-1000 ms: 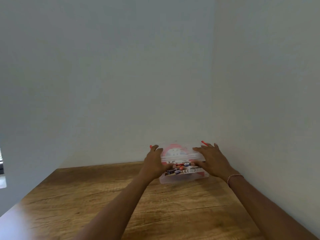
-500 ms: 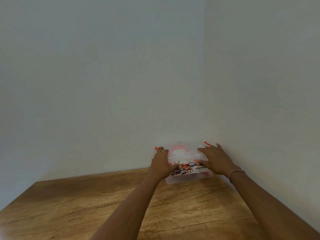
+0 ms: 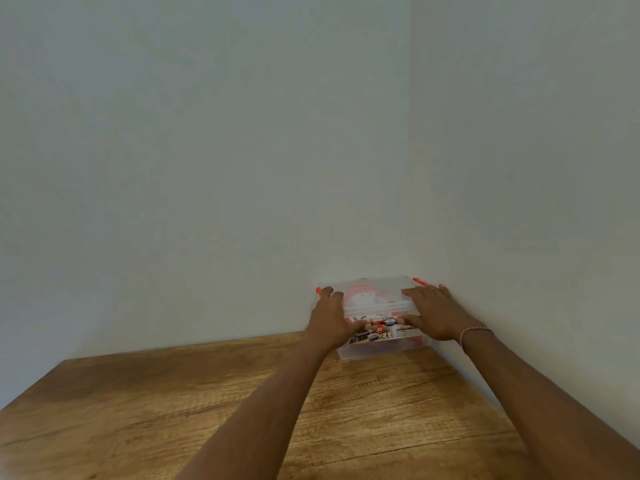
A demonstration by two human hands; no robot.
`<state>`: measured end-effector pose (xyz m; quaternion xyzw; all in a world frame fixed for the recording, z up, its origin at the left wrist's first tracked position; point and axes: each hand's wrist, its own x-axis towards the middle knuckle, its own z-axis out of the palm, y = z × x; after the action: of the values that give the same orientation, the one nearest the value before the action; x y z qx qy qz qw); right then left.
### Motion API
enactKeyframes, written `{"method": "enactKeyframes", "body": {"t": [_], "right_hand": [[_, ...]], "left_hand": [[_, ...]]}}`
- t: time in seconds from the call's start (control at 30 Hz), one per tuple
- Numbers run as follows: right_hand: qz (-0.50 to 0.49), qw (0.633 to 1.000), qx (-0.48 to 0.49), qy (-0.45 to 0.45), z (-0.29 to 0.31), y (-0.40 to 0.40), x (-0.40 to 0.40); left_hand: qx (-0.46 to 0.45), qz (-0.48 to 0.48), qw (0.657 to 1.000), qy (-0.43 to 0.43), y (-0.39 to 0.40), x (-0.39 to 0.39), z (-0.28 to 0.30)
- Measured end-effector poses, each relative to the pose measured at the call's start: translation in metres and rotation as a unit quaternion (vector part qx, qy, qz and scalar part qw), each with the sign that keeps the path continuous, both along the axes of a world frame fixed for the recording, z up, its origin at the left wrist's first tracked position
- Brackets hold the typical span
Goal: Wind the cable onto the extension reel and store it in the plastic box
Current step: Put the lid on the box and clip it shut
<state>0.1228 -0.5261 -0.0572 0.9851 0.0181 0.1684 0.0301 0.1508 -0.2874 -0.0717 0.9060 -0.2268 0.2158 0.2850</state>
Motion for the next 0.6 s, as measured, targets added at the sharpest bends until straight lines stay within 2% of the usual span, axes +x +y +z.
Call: {"method": "enactKeyframes", "body": {"t": [0.2,0.33,0.4,0.47,0.6], "right_hand": [[0.013,1.000,0.022,0.003,0.001,-0.002,0.002],[-0.011,0.999,0.001,0.048,0.009,0.009,-0.001],[0.032,0.998,0.046,0.031,0.014,0.026,-0.004],[0.104,0.990,0.092,-0.031,0.020,0.052,-0.003],[0.198,0.976,0.059,-0.074,0.035,0.111,0.004]], "left_hand": [[0.050,0.022,0.998,-0.025,0.003,0.004,0.000],[0.081,0.022,0.996,-0.022,0.014,0.003,0.004],[0.088,0.012,0.995,-0.039,0.029,0.003,0.008],[0.097,0.019,0.993,-0.065,0.049,0.001,0.015],[0.098,0.047,0.987,-0.118,0.093,0.001,0.033]]}}
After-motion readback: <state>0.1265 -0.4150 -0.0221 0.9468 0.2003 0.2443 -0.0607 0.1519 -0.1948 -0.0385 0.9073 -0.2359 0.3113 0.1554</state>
